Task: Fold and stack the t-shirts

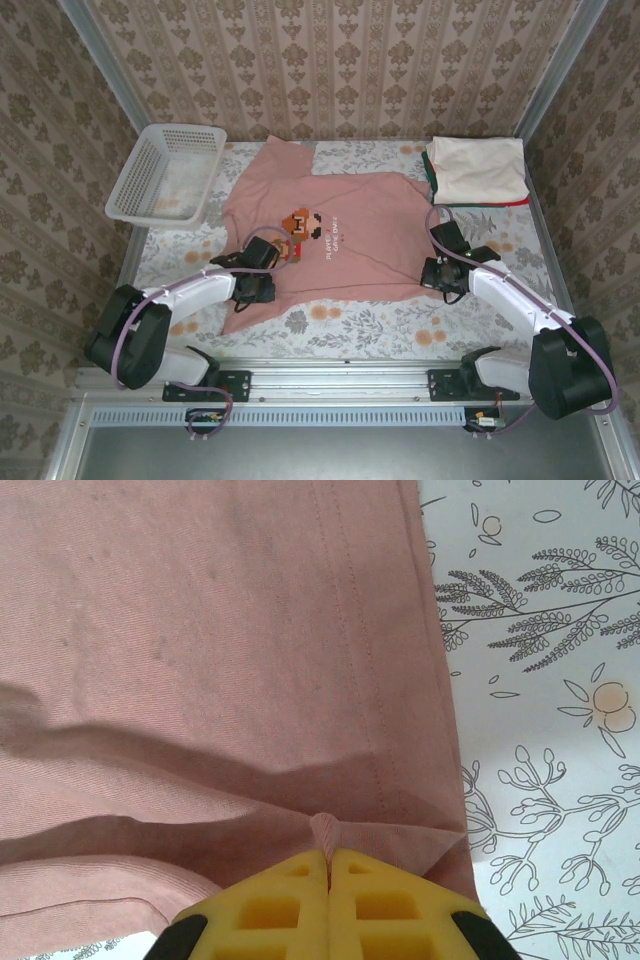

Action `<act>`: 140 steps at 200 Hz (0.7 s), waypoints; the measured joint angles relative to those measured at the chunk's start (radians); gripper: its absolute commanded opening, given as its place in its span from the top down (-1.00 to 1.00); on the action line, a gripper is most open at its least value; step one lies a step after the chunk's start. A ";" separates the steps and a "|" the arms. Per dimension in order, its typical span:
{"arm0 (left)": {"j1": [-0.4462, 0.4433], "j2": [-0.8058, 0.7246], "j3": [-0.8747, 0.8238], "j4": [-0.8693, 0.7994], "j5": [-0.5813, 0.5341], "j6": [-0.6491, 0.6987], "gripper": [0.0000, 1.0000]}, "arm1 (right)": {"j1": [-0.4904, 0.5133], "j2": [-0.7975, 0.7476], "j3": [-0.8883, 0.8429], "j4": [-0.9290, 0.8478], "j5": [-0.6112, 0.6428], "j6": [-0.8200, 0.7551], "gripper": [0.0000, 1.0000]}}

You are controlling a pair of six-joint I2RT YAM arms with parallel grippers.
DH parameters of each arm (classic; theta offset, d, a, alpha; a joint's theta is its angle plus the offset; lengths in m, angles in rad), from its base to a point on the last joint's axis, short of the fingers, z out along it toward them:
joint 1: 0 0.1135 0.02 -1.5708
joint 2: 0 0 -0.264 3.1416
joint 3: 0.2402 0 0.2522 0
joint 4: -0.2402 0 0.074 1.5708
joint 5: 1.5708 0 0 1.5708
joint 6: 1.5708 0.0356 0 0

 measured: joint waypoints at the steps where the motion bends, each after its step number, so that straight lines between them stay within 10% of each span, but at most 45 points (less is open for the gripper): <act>1: 0.000 -0.001 0.000 -0.001 0.000 0.000 0.50 | 0.000 0.000 0.000 0.000 0.000 0.000 0.85; 73: -0.010 -0.103 0.011 -0.051 -0.015 -0.004 0.83 | 0.000 0.000 -0.012 0.004 -0.004 0.004 0.85; 98: -0.012 -0.102 0.011 -0.060 -0.022 -0.001 0.20 | 0.000 0.000 -0.013 0.004 -0.004 0.003 0.85; 140: -0.012 0.001 0.026 -0.055 -0.036 -0.004 0.32 | 0.000 0.000 -0.013 0.004 -0.004 0.004 0.85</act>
